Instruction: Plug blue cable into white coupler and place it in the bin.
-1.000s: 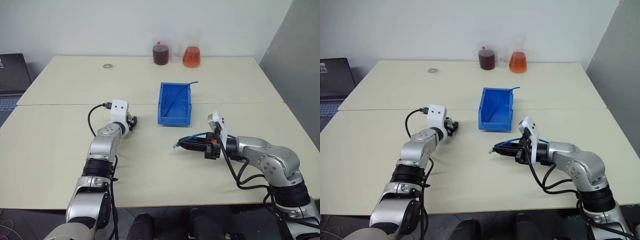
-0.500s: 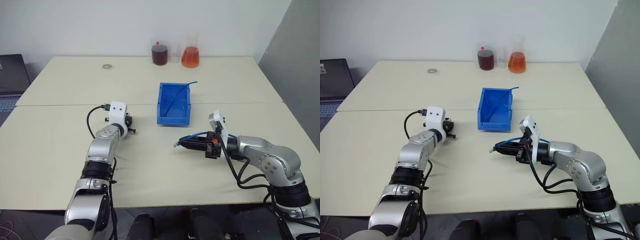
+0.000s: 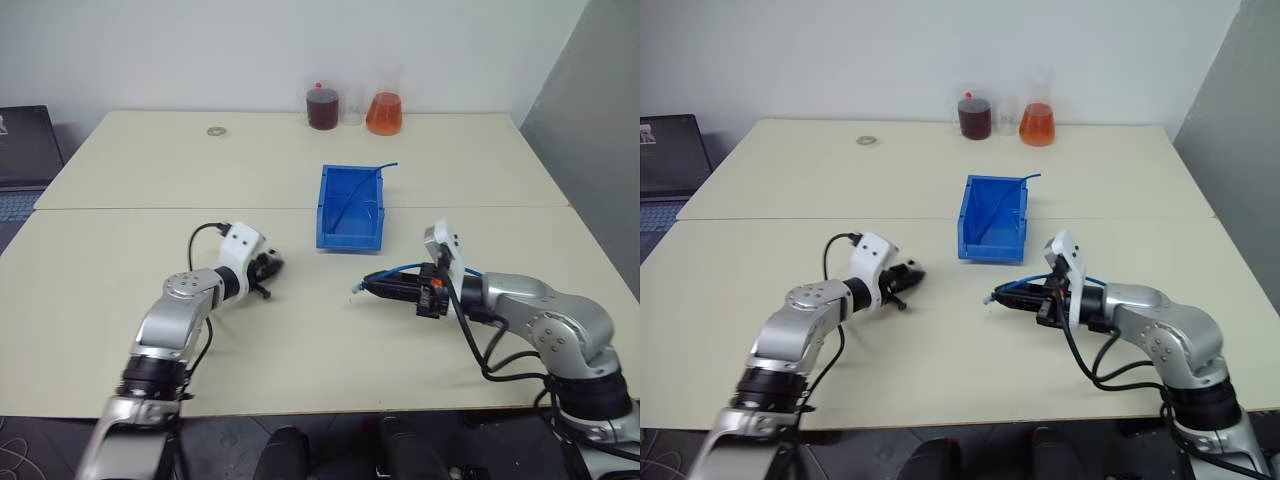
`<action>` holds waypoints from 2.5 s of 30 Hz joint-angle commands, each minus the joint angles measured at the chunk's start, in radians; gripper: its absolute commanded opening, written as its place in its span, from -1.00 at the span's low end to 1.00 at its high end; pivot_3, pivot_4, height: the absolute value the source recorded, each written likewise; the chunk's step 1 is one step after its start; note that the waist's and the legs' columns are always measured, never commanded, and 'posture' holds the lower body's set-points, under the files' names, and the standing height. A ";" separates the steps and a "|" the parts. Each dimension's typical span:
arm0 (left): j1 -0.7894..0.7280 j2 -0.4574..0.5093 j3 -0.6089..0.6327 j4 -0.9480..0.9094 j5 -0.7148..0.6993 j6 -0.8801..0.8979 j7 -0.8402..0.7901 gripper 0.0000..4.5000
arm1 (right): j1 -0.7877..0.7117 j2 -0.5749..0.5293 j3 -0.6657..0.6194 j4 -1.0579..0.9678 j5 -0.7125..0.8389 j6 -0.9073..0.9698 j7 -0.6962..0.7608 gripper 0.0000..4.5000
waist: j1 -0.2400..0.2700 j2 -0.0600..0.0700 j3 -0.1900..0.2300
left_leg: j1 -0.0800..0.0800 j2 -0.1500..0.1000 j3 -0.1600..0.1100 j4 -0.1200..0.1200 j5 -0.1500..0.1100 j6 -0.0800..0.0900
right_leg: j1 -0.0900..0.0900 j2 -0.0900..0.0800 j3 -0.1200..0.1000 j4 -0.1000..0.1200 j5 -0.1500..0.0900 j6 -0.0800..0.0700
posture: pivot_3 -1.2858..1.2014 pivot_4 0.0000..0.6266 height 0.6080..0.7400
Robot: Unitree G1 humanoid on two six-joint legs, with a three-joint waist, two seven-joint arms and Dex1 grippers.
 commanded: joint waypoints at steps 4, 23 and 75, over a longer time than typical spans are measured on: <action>-0.002 0.134 -0.198 -0.141 -0.020 -0.148 -0.405 -0.64 | 0.064 -0.094 0.026 -0.138 -0.022 -0.029 0.039 -0.95 | 0.001 0.000 0.000 | 0.000 0.000 0.001 0.000 0.000 0.000 | 0.000 0.000 0.000 -0.001 0.000 0.000 | 0.03 -0.52 1.00; -0.028 0.131 -0.340 -0.035 0.105 -0.272 -0.551 -0.64 | -0.056 -0.062 0.224 -0.115 -0.171 -0.098 0.056 -0.95 | -0.003 0.000 0.000 | 0.001 0.001 0.000 0.000 0.000 0.000 | 0.000 0.003 0.000 0.000 0.000 0.000 | 0.03 -0.52 1.00; -0.034 0.116 -0.346 -0.044 0.133 -0.166 -0.523 -0.64 | -0.254 0.125 0.584 0.084 -0.482 -0.097 0.161 -0.95 | -0.003 0.001 -0.005 | 0.005 0.002 -0.001 0.001 0.000 0.001 | 0.002 0.004 0.001 0.002 0.000 0.000 | 0.03 -0.52 1.00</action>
